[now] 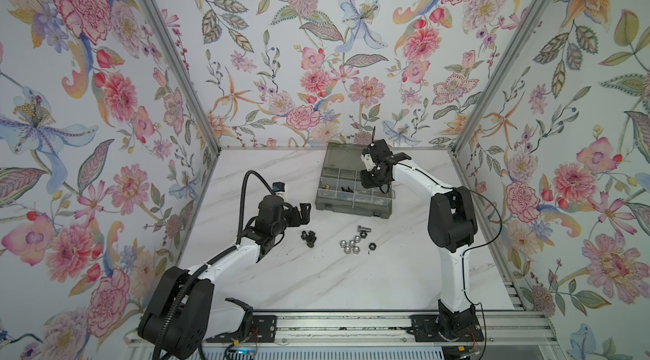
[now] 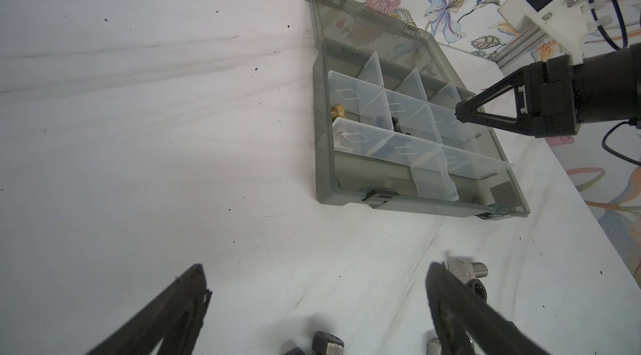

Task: Sort the screws and nuts into containers
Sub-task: Place the nut into the container, then pick up the nut from the center of the table.

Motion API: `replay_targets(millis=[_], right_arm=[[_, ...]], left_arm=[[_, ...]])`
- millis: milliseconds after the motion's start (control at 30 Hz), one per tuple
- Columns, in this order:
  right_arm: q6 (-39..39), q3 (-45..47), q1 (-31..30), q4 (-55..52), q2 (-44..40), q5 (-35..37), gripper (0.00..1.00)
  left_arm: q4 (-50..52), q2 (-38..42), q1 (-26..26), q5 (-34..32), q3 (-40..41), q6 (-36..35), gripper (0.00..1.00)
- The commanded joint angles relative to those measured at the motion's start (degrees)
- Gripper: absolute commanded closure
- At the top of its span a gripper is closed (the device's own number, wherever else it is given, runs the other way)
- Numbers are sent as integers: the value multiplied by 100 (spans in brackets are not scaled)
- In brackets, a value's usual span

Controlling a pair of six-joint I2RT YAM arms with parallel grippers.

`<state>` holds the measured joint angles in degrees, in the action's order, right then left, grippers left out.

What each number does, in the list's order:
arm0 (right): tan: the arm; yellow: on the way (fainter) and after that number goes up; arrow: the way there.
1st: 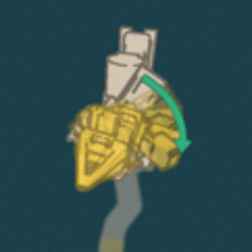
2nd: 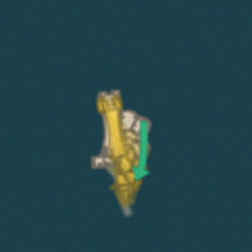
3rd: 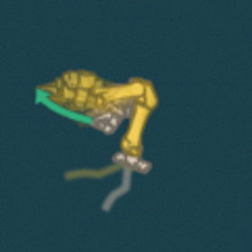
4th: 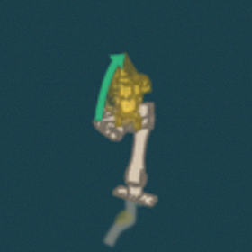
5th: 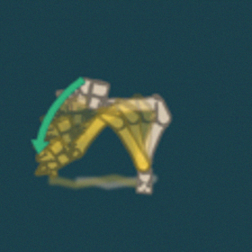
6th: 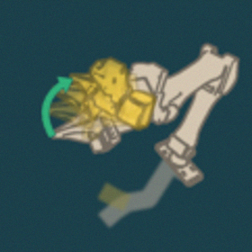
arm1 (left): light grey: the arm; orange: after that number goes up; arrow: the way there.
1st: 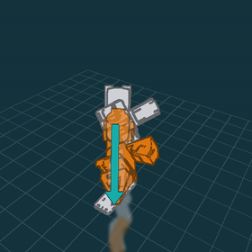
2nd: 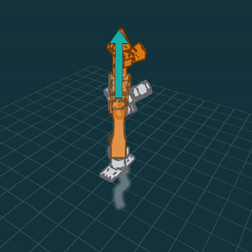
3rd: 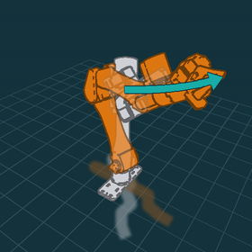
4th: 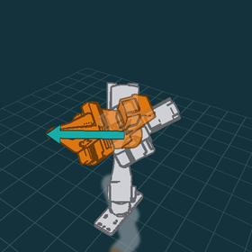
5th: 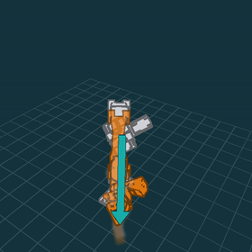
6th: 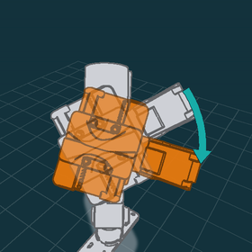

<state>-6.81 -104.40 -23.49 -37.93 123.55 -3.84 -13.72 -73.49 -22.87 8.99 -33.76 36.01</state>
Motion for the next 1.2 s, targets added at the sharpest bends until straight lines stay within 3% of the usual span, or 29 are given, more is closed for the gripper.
replay_targets(millis=[0,233,300,367,633,933,1167], right_arm=[[69,102,-50,-104,2,81,97],[83,104,-51,-102,33,102,85],[98,80,-55,-109,31,95,69],[113,52,-51,-109,-3,85,61],[159,260,-131,-192,-748,119,49],[-434,2291,-473,-238,-2454,-57,39],[-1104,3749,-990,-237,-2990,237,34]], left_arm=[[38,112,27,23,-32,-30,1],[34,142,27,15,12,-26,1],[29,160,19,6,28,-33,1],[32,177,28,-2,45,-24,1],[43,220,20,-31,55,-24,1],[-57,128,26,-31,49,9,1],[-45,20,26,43,-42,-37,1]])
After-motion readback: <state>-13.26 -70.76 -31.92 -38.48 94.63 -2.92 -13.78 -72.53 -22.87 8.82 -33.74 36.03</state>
